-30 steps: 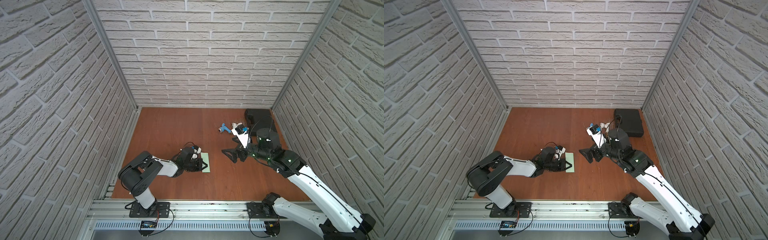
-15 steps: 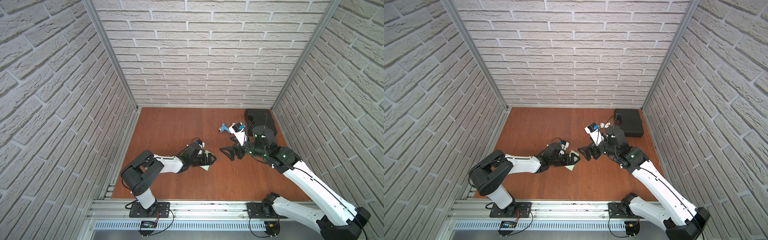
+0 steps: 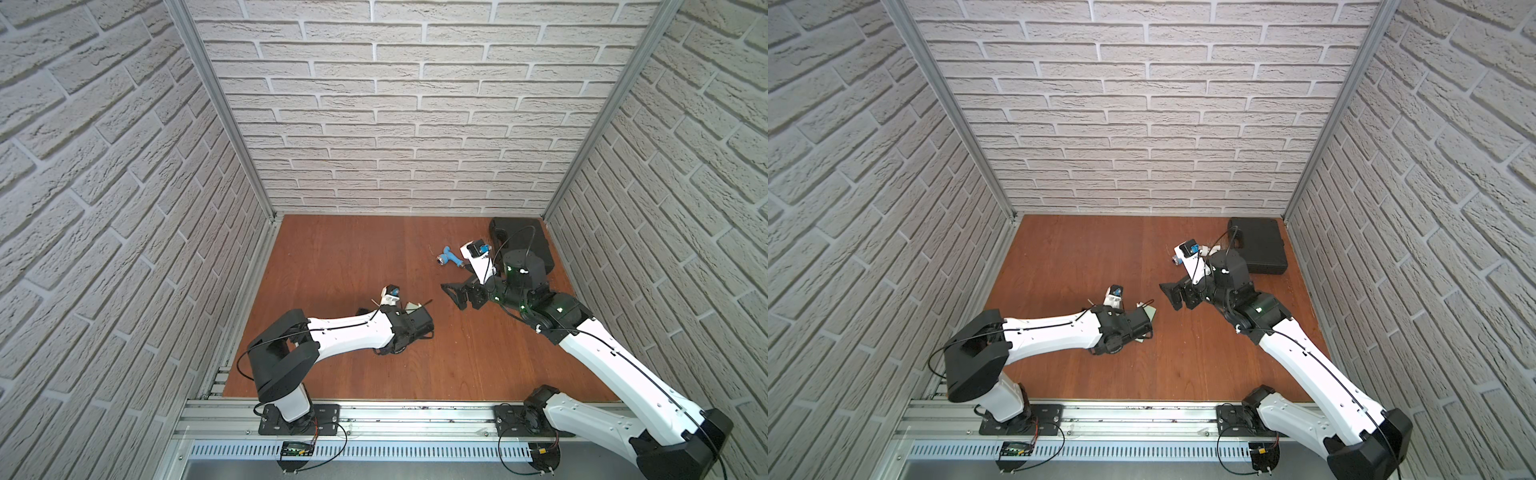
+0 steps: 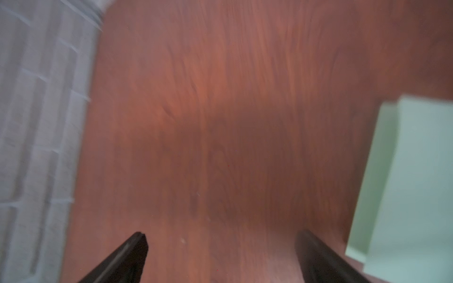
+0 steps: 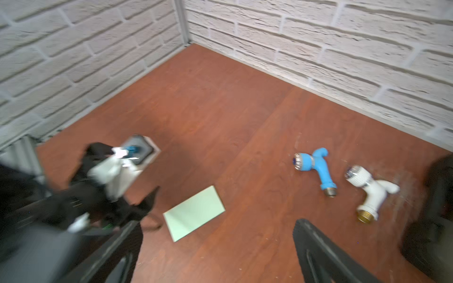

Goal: Fold the square paper along the opposite sides
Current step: Place the paper at the center of the board, then reset both arms

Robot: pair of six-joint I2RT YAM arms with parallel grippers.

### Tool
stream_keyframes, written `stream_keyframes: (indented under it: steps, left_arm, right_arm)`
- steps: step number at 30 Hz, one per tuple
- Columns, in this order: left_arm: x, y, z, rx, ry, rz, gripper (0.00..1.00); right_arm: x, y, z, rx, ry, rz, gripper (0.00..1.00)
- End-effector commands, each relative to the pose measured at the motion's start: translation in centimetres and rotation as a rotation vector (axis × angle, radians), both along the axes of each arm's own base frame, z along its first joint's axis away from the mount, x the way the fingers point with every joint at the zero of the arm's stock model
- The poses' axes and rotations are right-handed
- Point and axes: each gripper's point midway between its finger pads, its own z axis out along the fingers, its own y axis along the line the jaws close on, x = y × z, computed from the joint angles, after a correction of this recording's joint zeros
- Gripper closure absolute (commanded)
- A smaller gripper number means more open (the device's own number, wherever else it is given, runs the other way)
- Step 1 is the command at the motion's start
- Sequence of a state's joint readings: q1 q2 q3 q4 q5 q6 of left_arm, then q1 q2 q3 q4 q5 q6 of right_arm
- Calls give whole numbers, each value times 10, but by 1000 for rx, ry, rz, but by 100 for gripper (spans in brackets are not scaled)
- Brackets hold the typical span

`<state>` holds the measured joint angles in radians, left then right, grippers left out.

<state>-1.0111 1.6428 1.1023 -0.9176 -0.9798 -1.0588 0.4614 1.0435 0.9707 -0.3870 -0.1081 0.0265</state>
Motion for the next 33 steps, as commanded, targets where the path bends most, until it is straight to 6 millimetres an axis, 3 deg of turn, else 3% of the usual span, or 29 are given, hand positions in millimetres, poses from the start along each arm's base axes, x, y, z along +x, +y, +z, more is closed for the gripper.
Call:
stream_keyframes:
  steps: [1, 3, 5, 8, 10, 12, 14, 17, 22, 25, 28, 33]
  left_arm:
    - [21, 44, 143, 345, -507, 55, 1]
    - [18, 75, 184, 291, -613, 97, 2]
    - [23, 119, 194, 283, -630, 240, 2]
    - [14, 171, 186, 272, -654, 394, 2]
    - [4, 199, 172, 247, -685, 482, 2]
    - [-4, 214, 160, 207, -726, 537, 2]
    - [0, 208, 157, 205, -723, 520, 2]
    - [19, 180, 169, 270, -657, 435, 2]
    - [34, 135, 215, 191, -718, 355, 2]
    - [26, 124, 262, -10, -864, 378, 2]
    - [14, 126, 307, -327, -1077, 454, 2]
    - [15, 114, 353, -706, -1291, 539, 2]
  right_arm:
    - [43, -55, -17, -86, -90, -283, 1]
    - [53, -94, -29, -111, -111, -436, 1]
    - [54, -138, -40, -148, -153, -593, 1]
    - [50, -181, -62, -168, -227, -736, 1]
    - [51, -193, -77, -128, -265, -771, 1]
    - [56, -193, -90, -107, -287, -762, 1]
    - [65, -187, -100, -107, -265, -726, 1]
    - [71, -177, -101, -80, -239, -677, 1]
    - [74, -175, -89, -91, -213, -662, 1]
    - [73, -177, -84, -88, -210, -677, 1]
    - [71, -182, -82, -91, -217, -709, 1]
    - [67, -191, -81, -111, -213, -758, 1]
